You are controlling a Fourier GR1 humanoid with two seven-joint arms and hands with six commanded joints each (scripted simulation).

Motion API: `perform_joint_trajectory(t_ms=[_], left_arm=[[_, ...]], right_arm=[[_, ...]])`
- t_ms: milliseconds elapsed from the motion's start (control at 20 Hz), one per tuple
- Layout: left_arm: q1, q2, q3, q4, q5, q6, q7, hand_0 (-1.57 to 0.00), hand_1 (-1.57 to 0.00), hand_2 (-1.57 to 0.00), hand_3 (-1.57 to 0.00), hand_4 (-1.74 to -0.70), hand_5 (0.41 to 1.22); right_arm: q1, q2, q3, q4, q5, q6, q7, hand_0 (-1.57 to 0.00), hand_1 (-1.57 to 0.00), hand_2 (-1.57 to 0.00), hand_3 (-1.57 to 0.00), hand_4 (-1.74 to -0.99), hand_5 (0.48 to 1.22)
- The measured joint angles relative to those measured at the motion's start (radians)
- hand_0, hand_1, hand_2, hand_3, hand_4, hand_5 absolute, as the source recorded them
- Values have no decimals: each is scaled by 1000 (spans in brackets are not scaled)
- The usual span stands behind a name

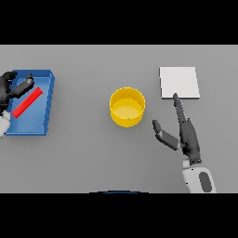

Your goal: Pick up the red beaker and tilt it to pour out 1 green nut into yellow bowl. Pick up the yellow bowl and place it on the metallic measuring scale.

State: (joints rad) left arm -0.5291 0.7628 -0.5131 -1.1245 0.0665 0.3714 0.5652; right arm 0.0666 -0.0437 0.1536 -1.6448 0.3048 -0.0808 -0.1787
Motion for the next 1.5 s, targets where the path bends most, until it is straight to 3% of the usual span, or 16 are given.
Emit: perform_joint_trajectory(t_ms=[250, 300, 400, 550, 750, 1150, 1400, 1500], left_arm=[[-11, -17, 6, 44, 0, -4, -67, -103, -85, -87, -82, -782, 651], [-11, -20, 7, 48, -2, -1, -81, -82, -67, -69, -65, -773, 655], [-12, -13, 7, 40, -10, 8, -101, -52, -43, -44, -41, -756, 659], [-18, -25, 5, 31, -4, 11, -103, -26, -21, -22, -21, -743, 664], [-15, -21, -2, 20, -10, 18, -95, -10, -8, -8, -8, -733, 680], [-12, -2, -4, 20, -9, 7, -98, -1, -1, -1, 0, -745, 704], [-12, 9, 0, 21, 7, -2, -96, 0, 0, 0, 1, -747, 701], [-1, 5, -3, 19, 7, 3, -106, 1, 1, 1, 1, -741, 698]], right_arm=[[-3, -12, 5, -11, 16, 3, 27, 1, 1, 1, 1, -1020, 640], [-13, -26, 9, -10, 34, 8, 63, 1, 1, 1, 1, -1014, 666], [-39, -78, 31, -15, 41, 76, 49, 1, 1, 1, 1, -1022, 674], [-163, -205, 76, 31, 144, 167, 100, 1, 1, 1, 1, -1094, 677], [-322, -290, 178, 98, 280, 266, 124, 1, 1, 1, 1, -1192, 677], [-569, -402, 376, 251, 484, 414, -12, 1, 1, 1, 1, -1218, 707], [-653, -376, 448, 347, 542, 475, -51, 1, 1, 1, 1, -1221, 722], [-694, -346, 467, 399, 556, 491, -31, 1, 1, 1, 1, -1231, 725]])
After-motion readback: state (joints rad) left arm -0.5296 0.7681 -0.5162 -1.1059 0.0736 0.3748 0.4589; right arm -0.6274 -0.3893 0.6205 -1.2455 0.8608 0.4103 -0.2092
